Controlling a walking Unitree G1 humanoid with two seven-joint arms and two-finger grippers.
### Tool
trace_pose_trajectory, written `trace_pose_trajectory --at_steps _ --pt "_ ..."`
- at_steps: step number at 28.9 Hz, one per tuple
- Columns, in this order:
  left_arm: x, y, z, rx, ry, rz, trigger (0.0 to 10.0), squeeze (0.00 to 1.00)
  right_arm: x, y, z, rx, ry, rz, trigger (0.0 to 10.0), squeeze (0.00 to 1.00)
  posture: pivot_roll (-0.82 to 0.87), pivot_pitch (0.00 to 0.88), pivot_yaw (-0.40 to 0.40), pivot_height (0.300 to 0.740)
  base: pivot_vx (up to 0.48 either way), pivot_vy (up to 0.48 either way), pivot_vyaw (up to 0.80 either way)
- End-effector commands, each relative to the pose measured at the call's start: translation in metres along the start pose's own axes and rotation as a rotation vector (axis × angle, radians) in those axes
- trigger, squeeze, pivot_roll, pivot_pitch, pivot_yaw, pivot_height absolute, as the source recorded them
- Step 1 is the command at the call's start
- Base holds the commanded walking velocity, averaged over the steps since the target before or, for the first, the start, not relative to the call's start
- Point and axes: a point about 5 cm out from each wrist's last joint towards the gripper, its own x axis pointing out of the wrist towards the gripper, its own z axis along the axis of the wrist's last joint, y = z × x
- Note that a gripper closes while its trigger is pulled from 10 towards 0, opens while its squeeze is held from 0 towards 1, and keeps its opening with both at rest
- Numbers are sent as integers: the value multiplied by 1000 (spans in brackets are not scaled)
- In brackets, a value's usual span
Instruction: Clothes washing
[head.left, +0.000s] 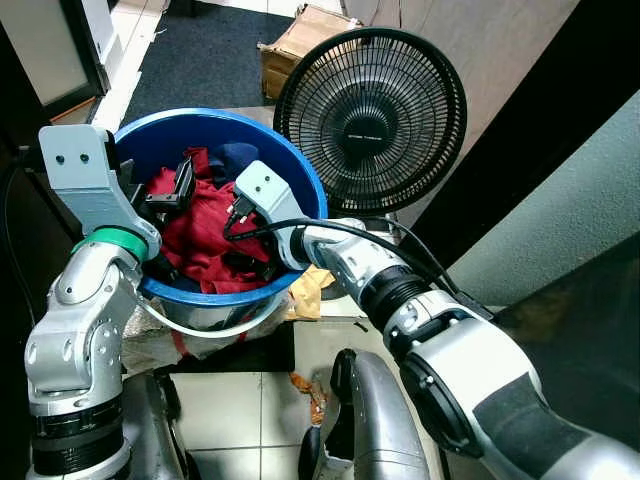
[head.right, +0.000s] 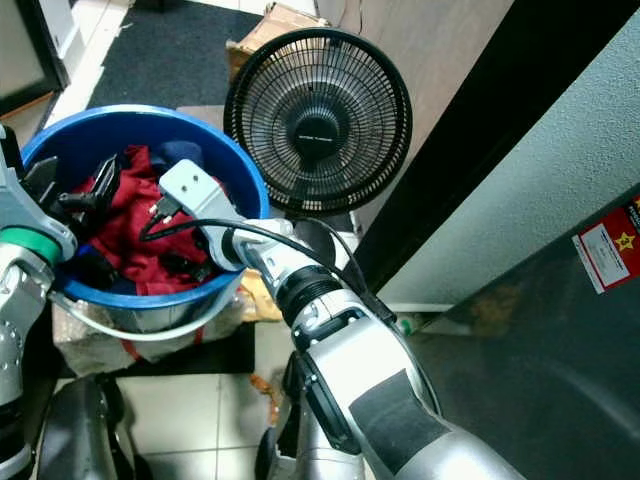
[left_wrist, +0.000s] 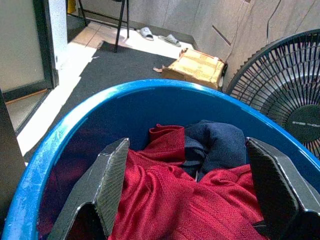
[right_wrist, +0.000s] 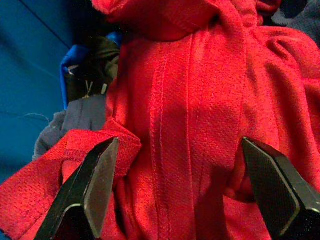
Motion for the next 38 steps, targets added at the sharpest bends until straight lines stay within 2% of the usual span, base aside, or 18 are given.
trace_pose_trajectory --at_steps 1,3,4,8,9,10,11,13,14,15,28,38 --pt "-4 -5 -7 -15 30 -11 10000 0 4 10 -43 13 149 -11 10000 0 15 288 -205 450 0 0 0" --pt "-4 -5 -8 -17 33 -12 10000 0 4 10 -44 -11 156 -22 10000 0 15 288 -205 450 0 0 0" --pt "-4 -6 -8 -18 37 -12 10000 0 4 10 -46 -74 173 -24 10000 0 8 290 -203 450 0 0 0" --pt "-4 -6 -9 -19 40 -12 10000 0 3 9 -49 -107 190 -23 9765 0 3 292 -203 450 0 0 0" --pt "-3 -6 -9 -20 41 -13 10000 0 2 8 -51 -109 199 -28 8667 0 2 291 -202 450 0 0 0" --pt "-3 -7 -10 -22 42 -14 10000 0 2 8 -54 -110 208 -30 6157 0 -1 290 -202 450 0 0 0" --pt "-3 -7 -10 -22 42 -14 10000 0 2 8 -54 -110 208 -30 6157 0 -1 290 -202 450 0 0 0" --pt "-3 -8 -10 -25 45 -15 10000 0 1 8 -57 -102 217 -33 2667 0 -2 289 -202 450 0 0 0" --pt "-3 -8 -10 -25 45 -15 10000 0 1 8 -57 -102 217 -33 2667 0 -2 289 -202 450 0 0 0" --pt "-3 -9 -11 -28 47 -15 10000 0 2 8 -57 -97 211 -33 0 0 -1 286 -200 450 0 0 0" --pt "-1 -6 -10 -30 44 -6 10000 0 -2 -3 -42 -13 101 -101 0 0 0 274 -199 450 0 0 0" --pt "0 -5 -11 -28 44 -2 10000 0 -10 -19 -27 142 -12 -162 0 0 -2 270 -193 450 0 0 0"
